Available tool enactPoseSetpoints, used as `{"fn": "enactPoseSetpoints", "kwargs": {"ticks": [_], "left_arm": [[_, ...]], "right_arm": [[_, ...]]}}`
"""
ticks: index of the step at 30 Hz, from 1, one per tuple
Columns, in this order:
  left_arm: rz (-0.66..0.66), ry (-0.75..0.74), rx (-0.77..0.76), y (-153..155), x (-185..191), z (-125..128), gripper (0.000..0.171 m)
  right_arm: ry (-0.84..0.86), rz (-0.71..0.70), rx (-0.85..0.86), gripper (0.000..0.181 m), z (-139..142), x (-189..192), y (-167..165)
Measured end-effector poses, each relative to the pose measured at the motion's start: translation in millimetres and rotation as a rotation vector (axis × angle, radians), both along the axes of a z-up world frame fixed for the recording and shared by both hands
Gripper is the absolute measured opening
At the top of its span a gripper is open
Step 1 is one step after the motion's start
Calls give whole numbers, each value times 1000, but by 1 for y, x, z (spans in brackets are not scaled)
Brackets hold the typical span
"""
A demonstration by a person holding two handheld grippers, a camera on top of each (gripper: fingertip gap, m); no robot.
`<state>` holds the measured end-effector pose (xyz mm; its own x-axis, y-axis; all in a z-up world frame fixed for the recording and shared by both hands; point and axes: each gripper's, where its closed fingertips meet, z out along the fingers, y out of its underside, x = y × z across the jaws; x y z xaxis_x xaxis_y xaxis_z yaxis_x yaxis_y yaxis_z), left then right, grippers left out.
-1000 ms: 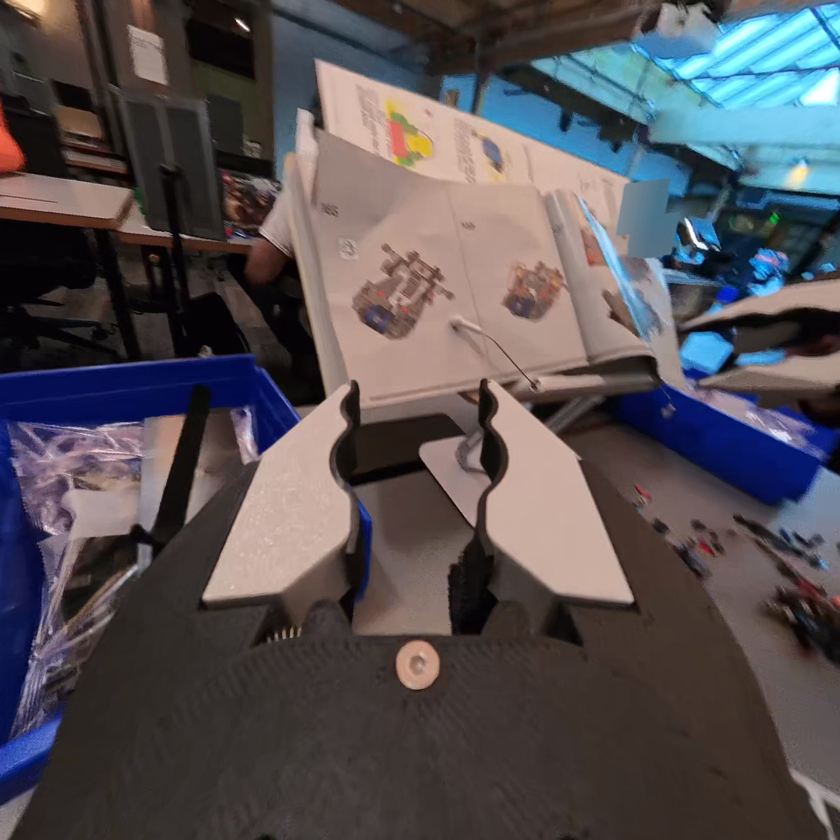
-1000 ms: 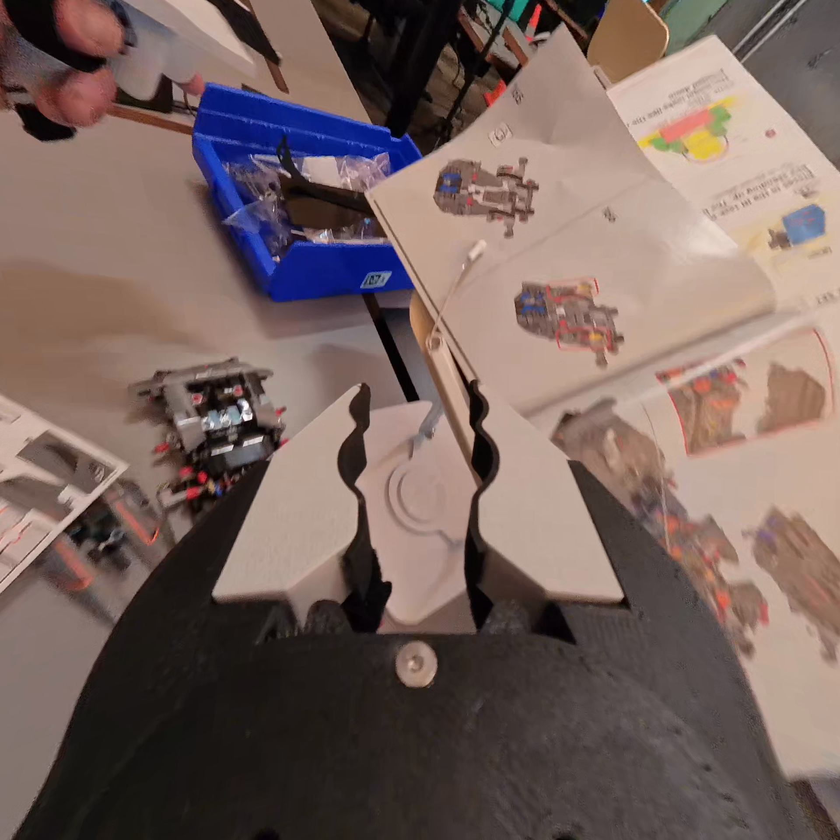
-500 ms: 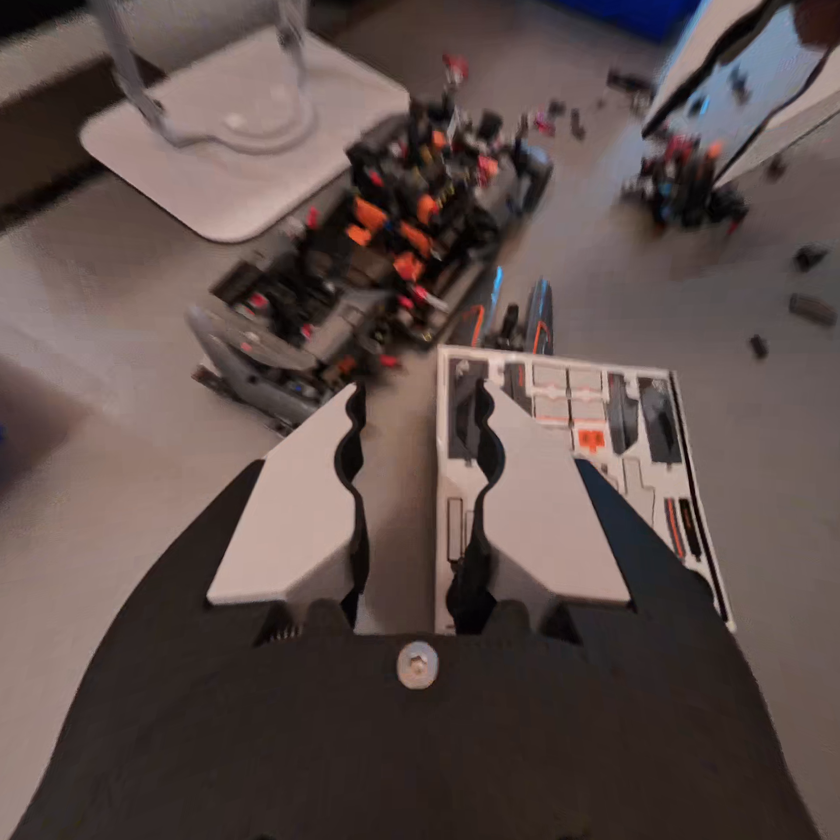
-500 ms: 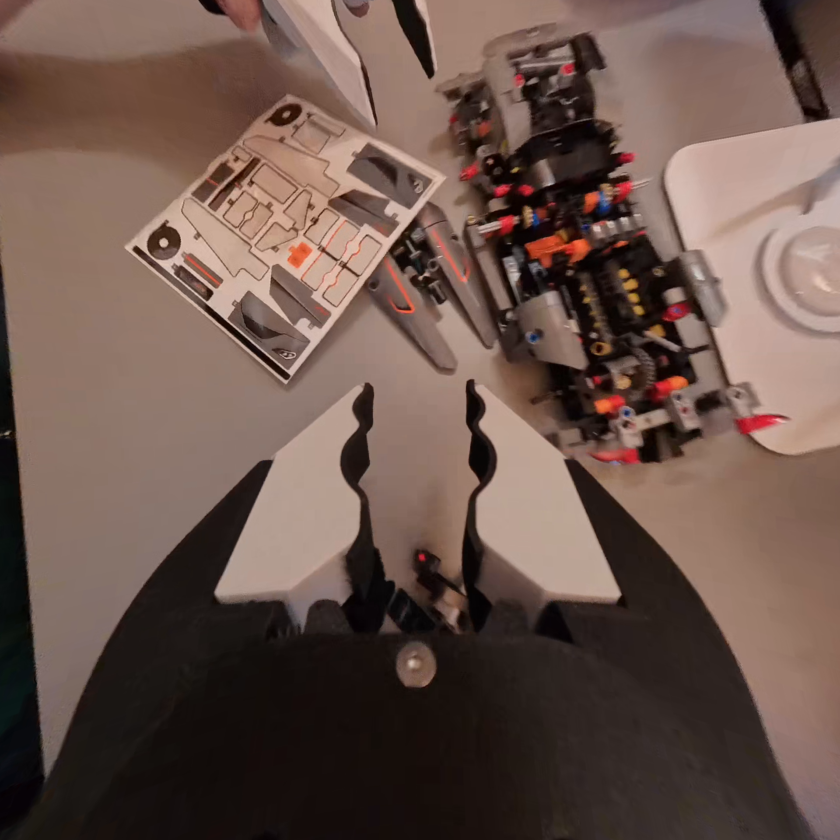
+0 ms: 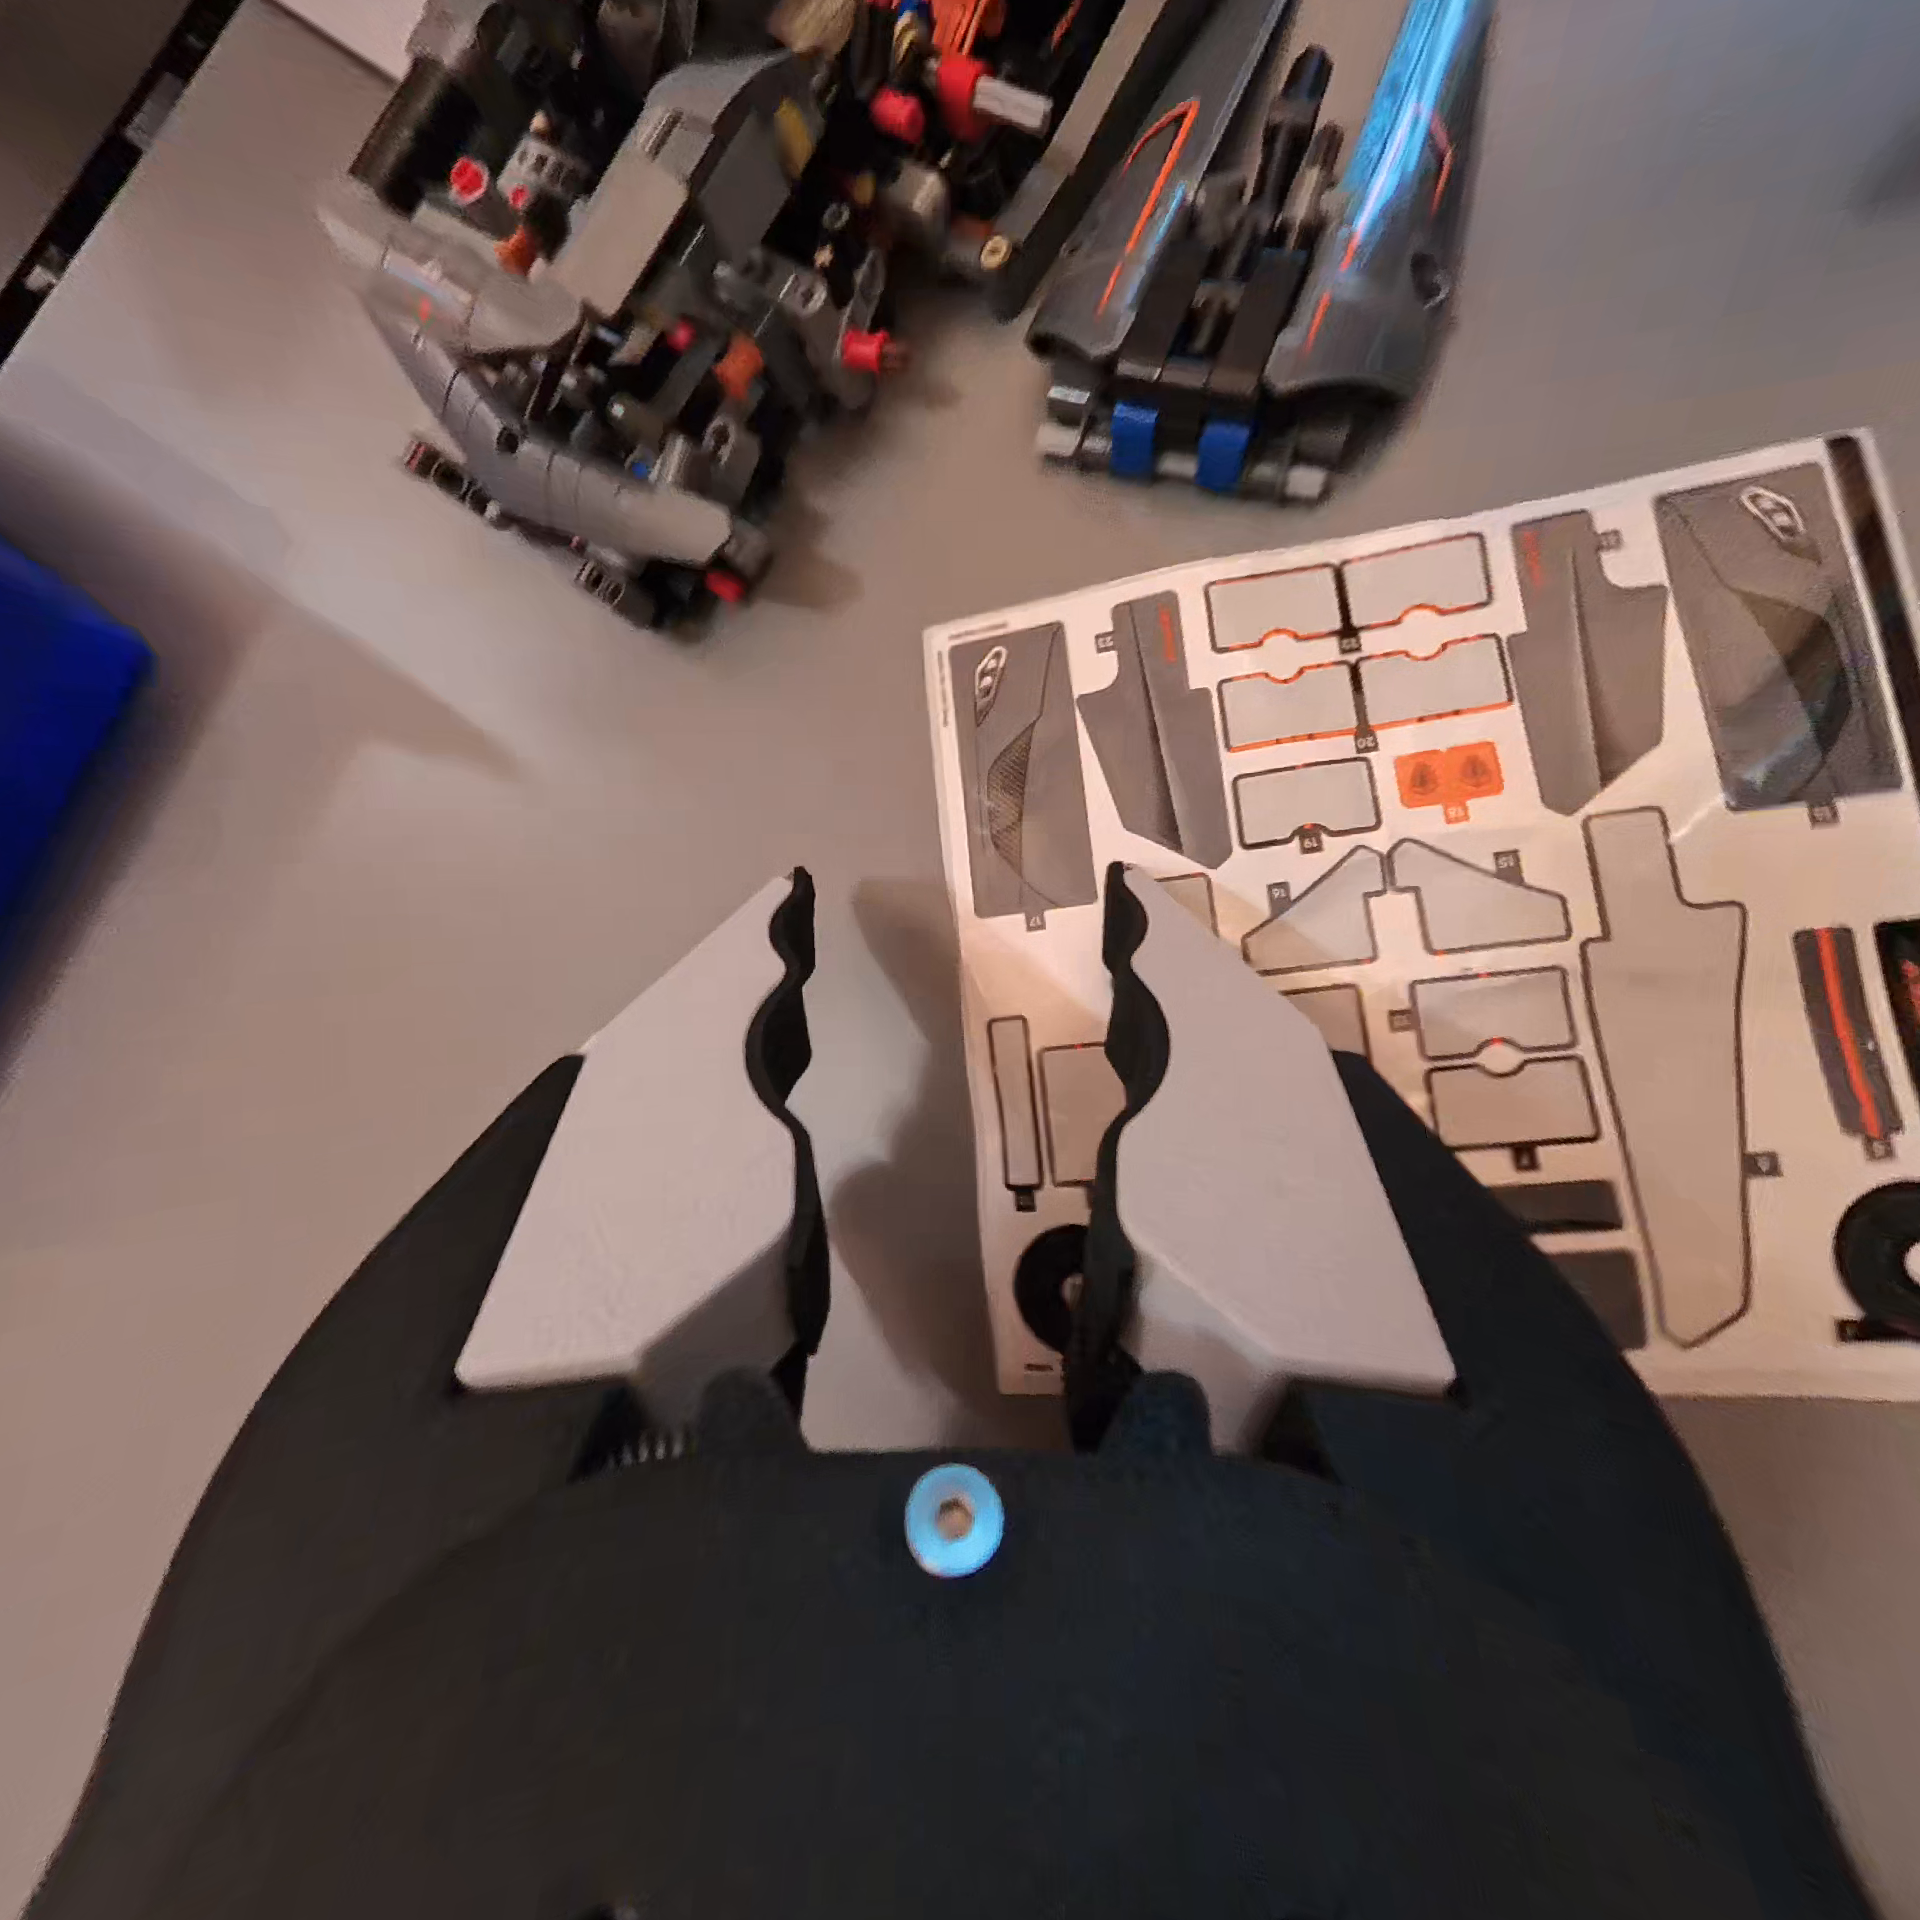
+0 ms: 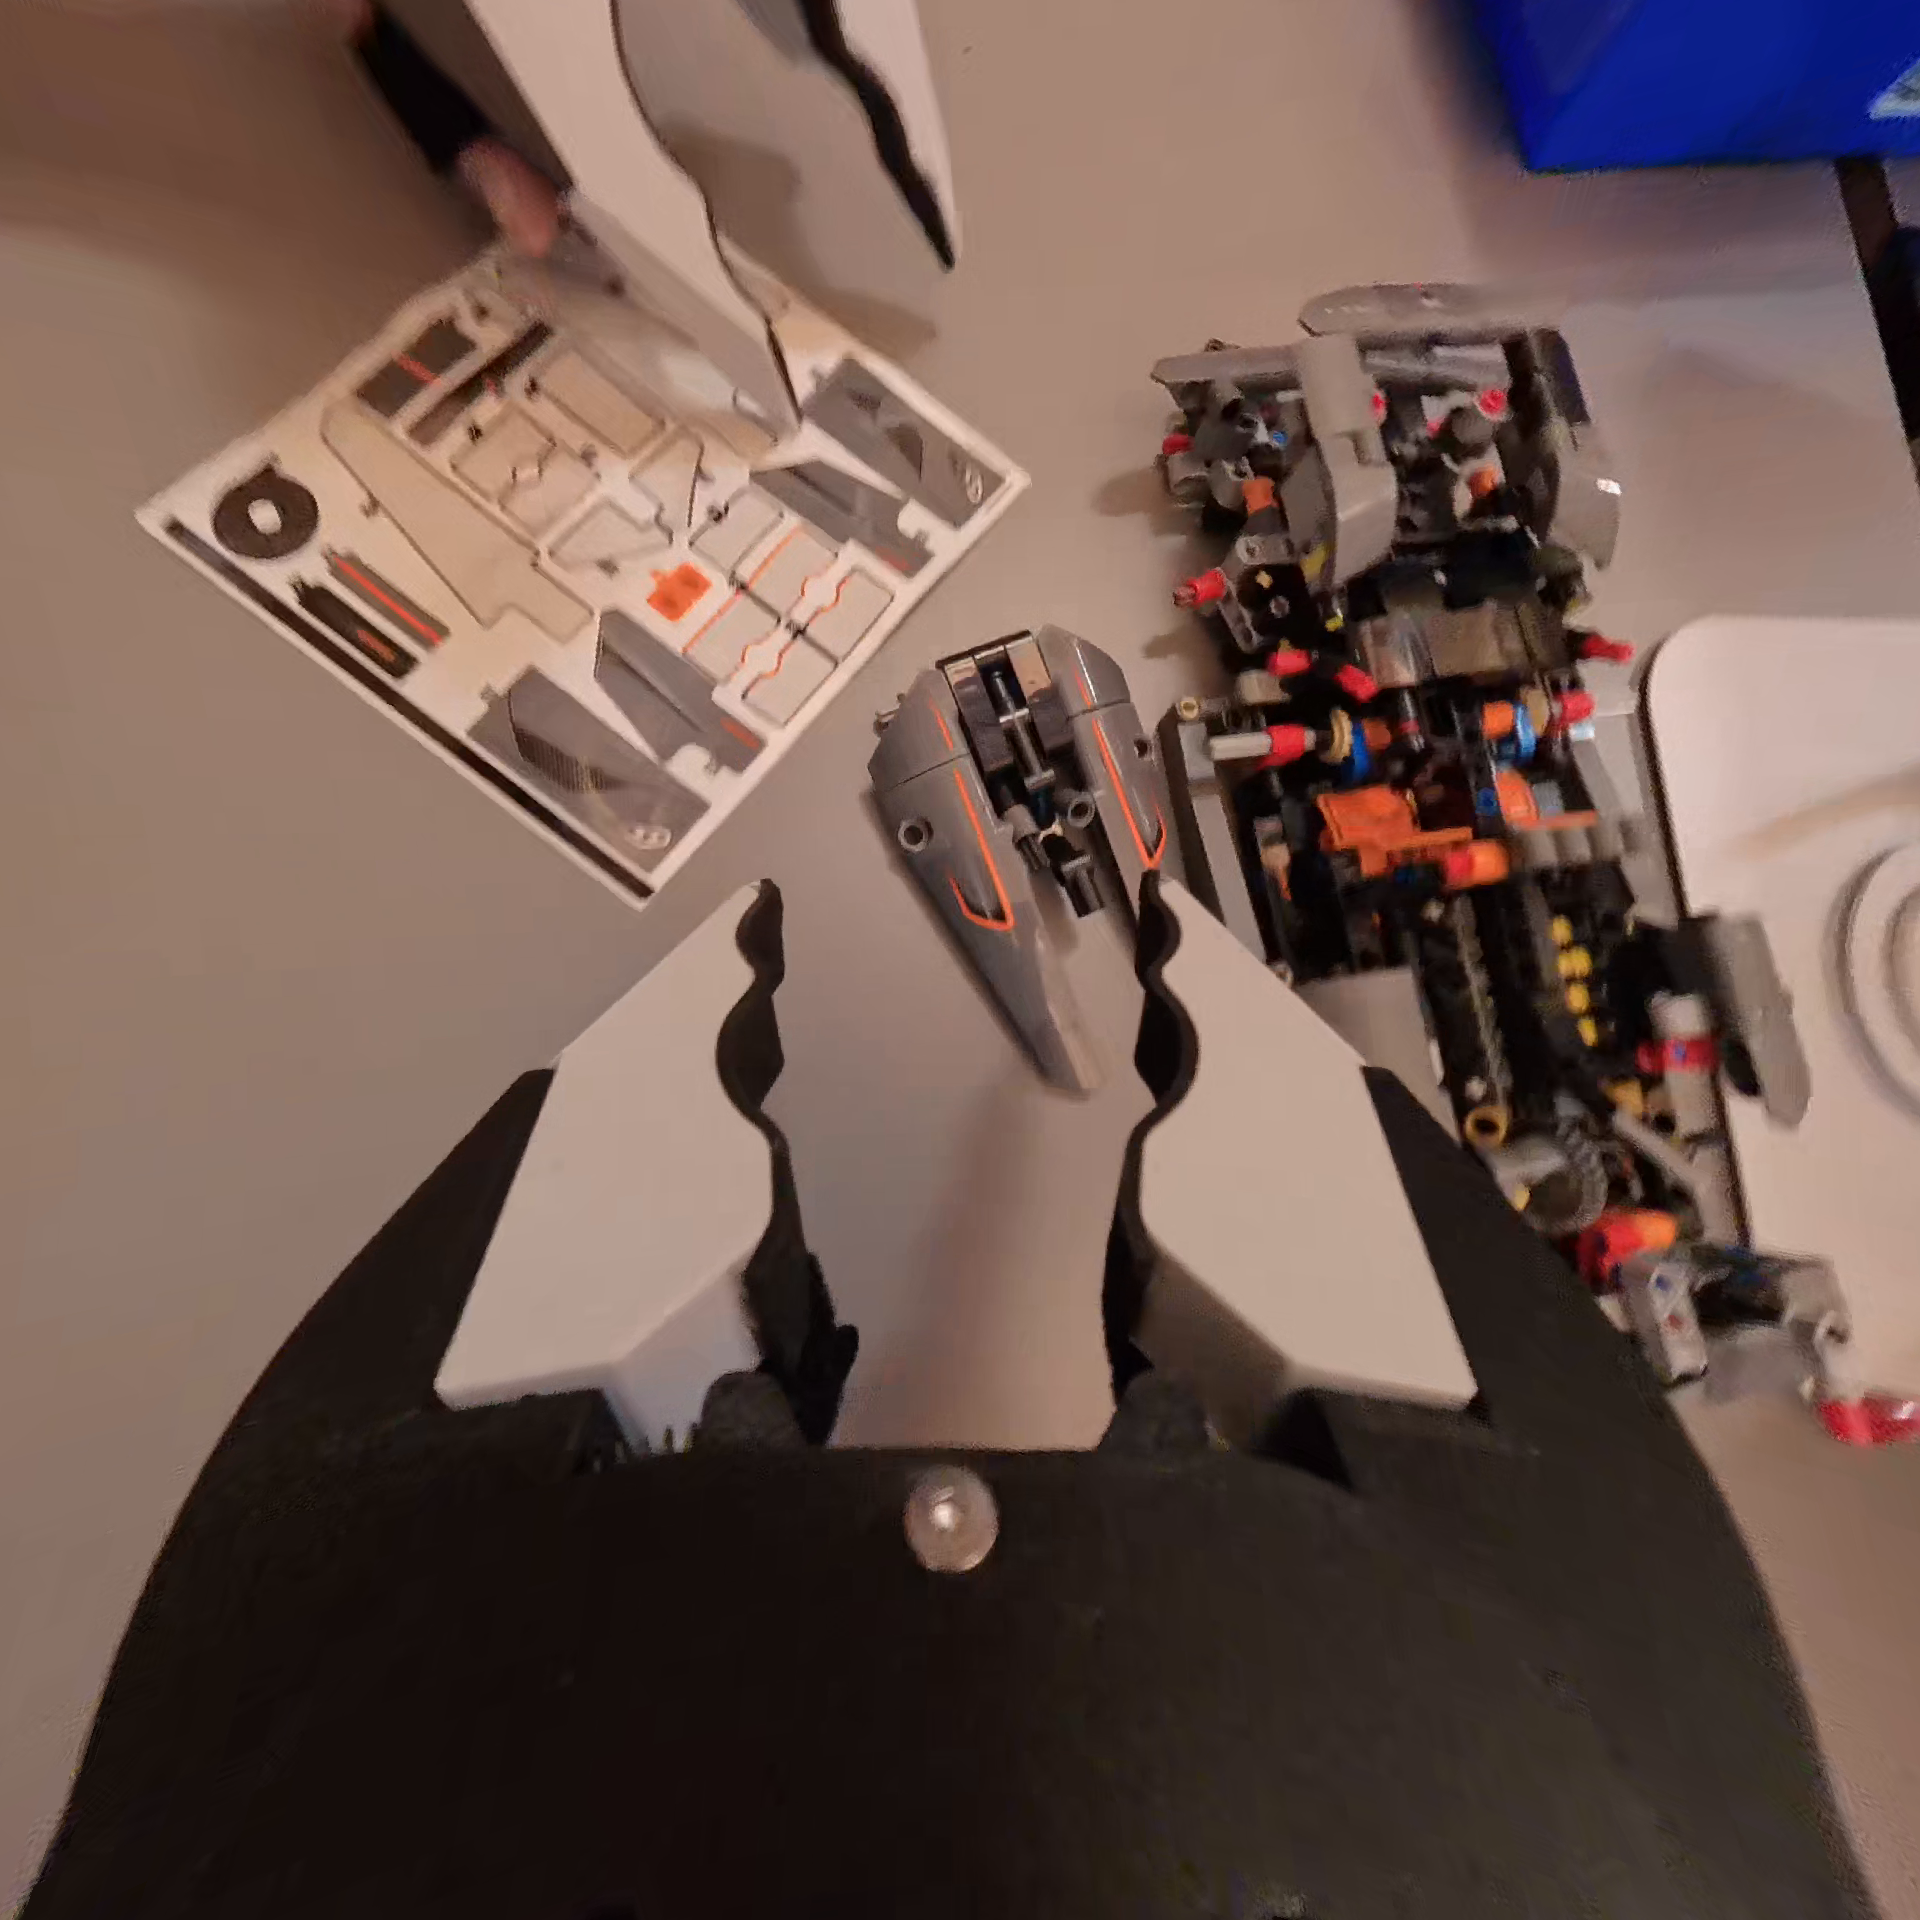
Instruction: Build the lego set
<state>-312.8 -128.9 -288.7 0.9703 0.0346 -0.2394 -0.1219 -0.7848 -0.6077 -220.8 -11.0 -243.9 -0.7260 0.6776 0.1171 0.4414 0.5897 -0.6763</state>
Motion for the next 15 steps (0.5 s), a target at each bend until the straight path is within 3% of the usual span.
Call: {"fn": "enactPoseSetpoints", "kwargs": {"ticks": [6, 9, 12, 15], "left_arm": [[60, 87, -62, -47, -46, 4, 59], [103, 94, -77, -67, -64, 7, 63], [106, 86, 11, -65, -64, 26, 64], [45, 96, 108, -45, -46, 48, 63]], "right_arm": [[27, 133, 233, 67, -40, -27, -9], [8, 135, 210, 61, -43, -36, -12], [-8, 142, 202, 54, -43, -38, -11], [-37, 130, 157, 52, -41, -36, -10]]}}
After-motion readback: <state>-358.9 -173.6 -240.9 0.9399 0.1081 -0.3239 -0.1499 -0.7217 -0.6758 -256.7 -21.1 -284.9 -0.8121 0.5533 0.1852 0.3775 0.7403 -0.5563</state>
